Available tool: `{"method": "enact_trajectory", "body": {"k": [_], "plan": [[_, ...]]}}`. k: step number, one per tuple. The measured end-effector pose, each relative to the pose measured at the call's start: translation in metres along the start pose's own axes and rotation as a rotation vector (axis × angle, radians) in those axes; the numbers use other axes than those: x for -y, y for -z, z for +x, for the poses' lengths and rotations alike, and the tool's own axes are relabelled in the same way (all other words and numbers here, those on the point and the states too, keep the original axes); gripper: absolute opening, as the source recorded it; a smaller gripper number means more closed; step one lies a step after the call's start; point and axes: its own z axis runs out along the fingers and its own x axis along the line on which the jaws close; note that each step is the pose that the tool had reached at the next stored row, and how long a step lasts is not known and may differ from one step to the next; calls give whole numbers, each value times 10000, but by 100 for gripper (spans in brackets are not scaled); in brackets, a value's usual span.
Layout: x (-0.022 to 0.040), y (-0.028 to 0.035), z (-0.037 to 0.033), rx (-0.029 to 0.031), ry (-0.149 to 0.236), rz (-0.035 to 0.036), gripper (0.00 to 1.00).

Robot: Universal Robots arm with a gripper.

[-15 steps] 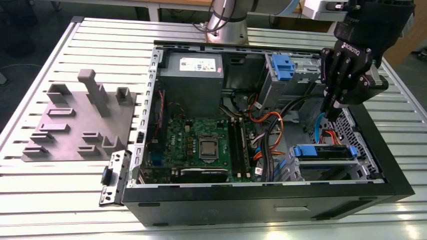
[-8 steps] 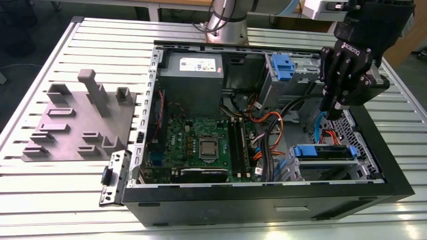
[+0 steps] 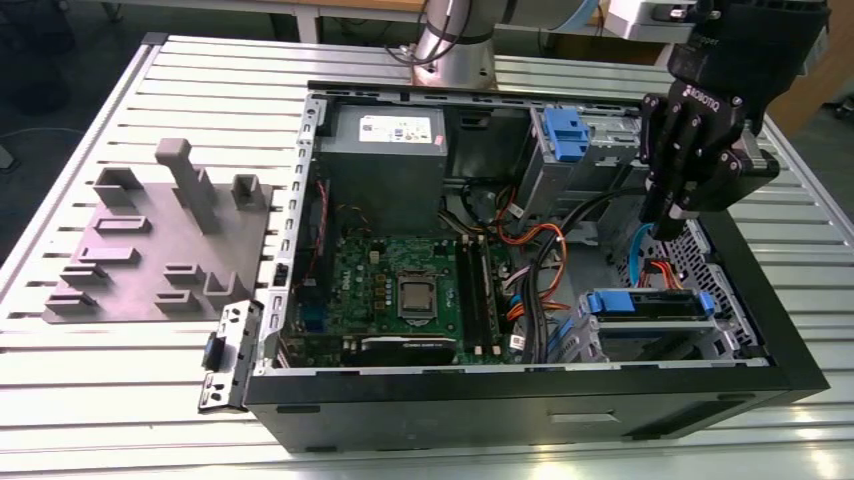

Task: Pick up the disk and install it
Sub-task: 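Insert the first disk wire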

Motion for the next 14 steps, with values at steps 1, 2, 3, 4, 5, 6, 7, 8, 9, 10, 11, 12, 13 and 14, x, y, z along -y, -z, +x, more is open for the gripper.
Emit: {"method": "enact_trajectory", "body": {"k": [1, 2, 3, 4, 5, 6, 7, 8, 9, 10, 11, 12, 13, 14], "plan": [[0, -1, 0, 1, 0, 0, 31], [0, -2, -1, 1, 0, 0, 31], [0, -2, -2, 3, -1, 0, 31], [0, -2, -7, 6, -8, -2, 31], [0, 1, -11, 8, -15, -4, 31], [0, 4, -14, 18, -19, -6, 31], [0, 7, -16, 29, -21, -6, 31], [1, 11, -17, 34, -22, -7, 31], [1, 20, -17, 33, -22, -7, 31], [1, 29, -17, 36, -21, -8, 31], [1, 35, -17, 39, -21, -9, 31], [1, 42, -17, 41, -21, -10, 31], [1, 45, -17, 44, -21, -11, 31], [1, 45, -20, 45, -21, -13, 31]]}}
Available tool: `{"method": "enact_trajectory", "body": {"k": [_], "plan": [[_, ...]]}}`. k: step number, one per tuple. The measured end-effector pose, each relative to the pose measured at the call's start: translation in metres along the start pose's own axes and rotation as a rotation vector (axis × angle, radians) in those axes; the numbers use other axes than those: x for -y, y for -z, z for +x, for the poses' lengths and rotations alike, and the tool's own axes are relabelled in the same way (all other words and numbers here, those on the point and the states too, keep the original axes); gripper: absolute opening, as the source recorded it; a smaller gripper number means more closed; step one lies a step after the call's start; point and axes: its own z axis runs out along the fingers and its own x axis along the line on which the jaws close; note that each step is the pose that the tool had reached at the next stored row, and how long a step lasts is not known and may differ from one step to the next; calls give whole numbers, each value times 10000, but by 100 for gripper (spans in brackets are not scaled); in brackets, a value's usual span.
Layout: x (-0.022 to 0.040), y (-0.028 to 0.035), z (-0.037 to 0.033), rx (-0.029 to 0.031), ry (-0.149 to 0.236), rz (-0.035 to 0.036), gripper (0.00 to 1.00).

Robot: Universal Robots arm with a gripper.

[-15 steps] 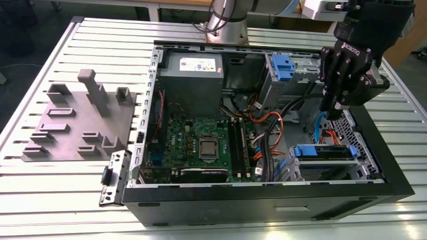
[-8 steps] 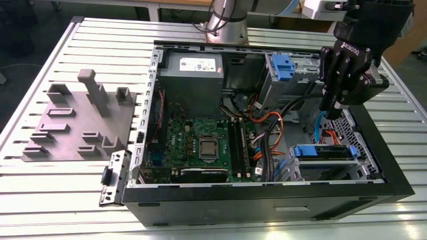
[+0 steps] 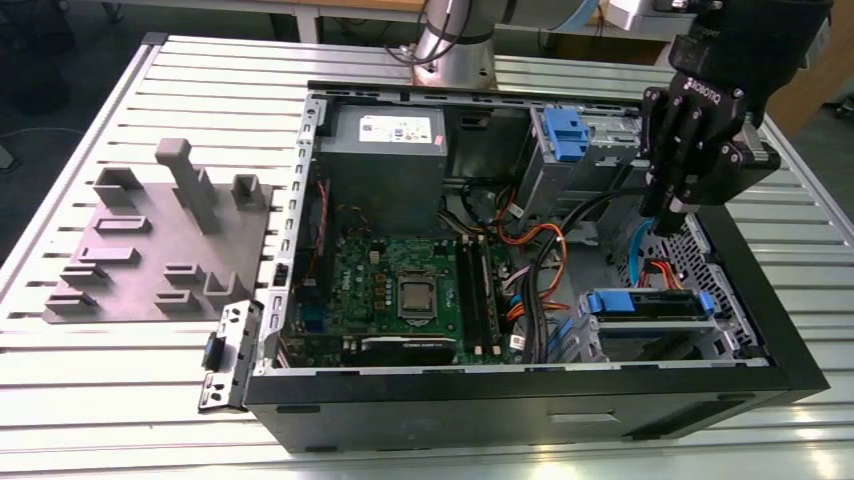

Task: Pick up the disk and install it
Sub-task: 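Insert the first disk wire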

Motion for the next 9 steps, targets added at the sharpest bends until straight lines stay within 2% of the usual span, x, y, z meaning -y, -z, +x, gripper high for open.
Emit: {"method": "enact_trajectory", "body": {"k": [4, 6, 9], "plan": [[17, 5, -18, 0, -30, -24, 31], [20, 2, -25, 33, -34, -28, 31], [51, -9, -31, 41, -86, -45, 31]]}}
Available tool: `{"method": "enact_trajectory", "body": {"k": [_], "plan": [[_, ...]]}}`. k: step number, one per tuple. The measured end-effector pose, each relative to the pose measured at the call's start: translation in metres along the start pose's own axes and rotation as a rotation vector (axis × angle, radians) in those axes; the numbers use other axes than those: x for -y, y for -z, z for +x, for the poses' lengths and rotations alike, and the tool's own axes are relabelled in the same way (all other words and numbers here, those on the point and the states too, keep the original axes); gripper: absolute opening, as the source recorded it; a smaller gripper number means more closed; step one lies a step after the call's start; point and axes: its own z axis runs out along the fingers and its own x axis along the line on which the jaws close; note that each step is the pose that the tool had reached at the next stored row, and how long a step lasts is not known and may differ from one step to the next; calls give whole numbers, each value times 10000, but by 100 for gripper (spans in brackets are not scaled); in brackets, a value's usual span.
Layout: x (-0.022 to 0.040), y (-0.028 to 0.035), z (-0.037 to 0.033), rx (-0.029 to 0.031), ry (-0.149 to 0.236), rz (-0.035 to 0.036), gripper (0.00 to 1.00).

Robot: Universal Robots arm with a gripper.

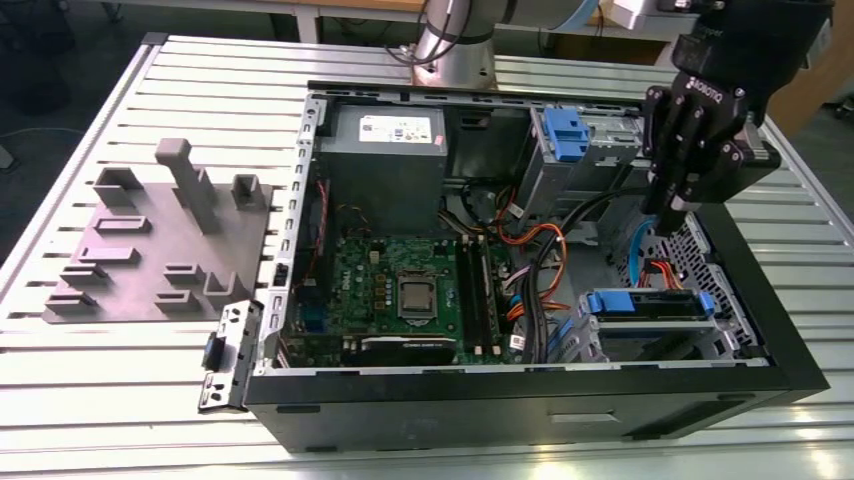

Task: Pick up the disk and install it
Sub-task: 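Insert the first disk wire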

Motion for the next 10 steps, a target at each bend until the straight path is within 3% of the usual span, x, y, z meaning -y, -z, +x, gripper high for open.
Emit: {"method": "enact_trajectory", "body": {"k": [6, 7, 10], "plan": [[10, -42, -8, -37, -59, -7, 31], [11, -47, -10, -68, -59, -1, 31], [10, -56, -12, -240, -61, 12, 30]]}}
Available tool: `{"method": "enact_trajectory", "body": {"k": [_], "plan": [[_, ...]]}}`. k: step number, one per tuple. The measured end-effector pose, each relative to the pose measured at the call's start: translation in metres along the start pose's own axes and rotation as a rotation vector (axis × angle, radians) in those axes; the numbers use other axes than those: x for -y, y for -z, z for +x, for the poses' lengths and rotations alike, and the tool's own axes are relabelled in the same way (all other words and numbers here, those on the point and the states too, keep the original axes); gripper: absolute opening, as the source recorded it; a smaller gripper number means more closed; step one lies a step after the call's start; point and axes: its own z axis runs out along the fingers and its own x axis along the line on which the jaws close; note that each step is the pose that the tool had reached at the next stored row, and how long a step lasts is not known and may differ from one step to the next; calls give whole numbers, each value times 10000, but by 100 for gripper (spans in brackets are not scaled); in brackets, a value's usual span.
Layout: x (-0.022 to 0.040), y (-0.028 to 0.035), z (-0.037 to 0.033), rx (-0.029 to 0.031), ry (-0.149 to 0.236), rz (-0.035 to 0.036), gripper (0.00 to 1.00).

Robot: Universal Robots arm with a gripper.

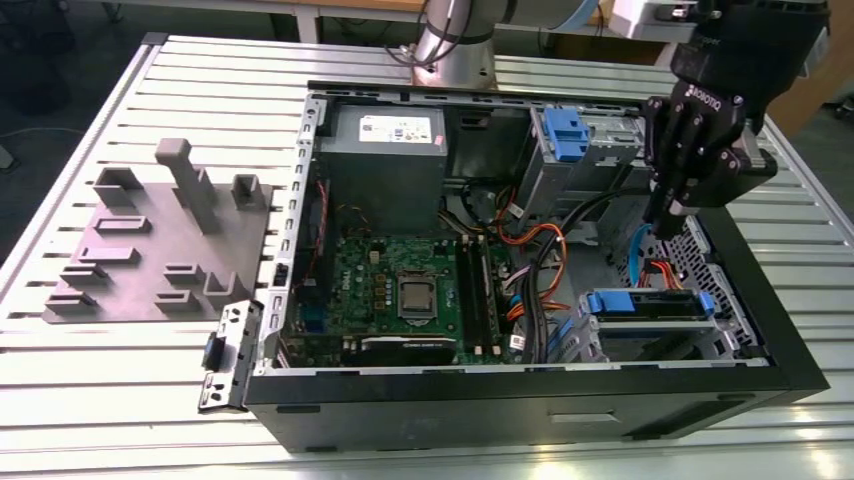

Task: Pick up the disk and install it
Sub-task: 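Insert the first disk wire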

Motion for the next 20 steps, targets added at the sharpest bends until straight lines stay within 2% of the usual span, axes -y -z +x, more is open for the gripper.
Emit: {"method": "enact_trajectory", "body": {"k": [1, 2, 3, 4, 9, 10, 11, 13, 14, 18, 19, 20], "plan": [[0, -4, -1, -45, 0, 4, 24], [0, -7, -2, -81, 0, 8, 24], [0, -10, -3, -105, -1, 10, 17], [0, -11, -4, -118, -2, 12, 16], [-1, -35, 31, -118, 12, 19, 16], [-1, -44, 46, -107, 20, 22, 16], [-2, -54, 58, -61, 24, 24, 16], [-7, -72, 80, 105, 25, 23, 16], [-9, -79, 89, 220, 24, 20, 16], [-18, -105, 133, 772, 18, 4, 16], [-19, -116, 150, 856, 17, 1, 16], [-20, -129, 171, 911, 16, 1, 16]]}}
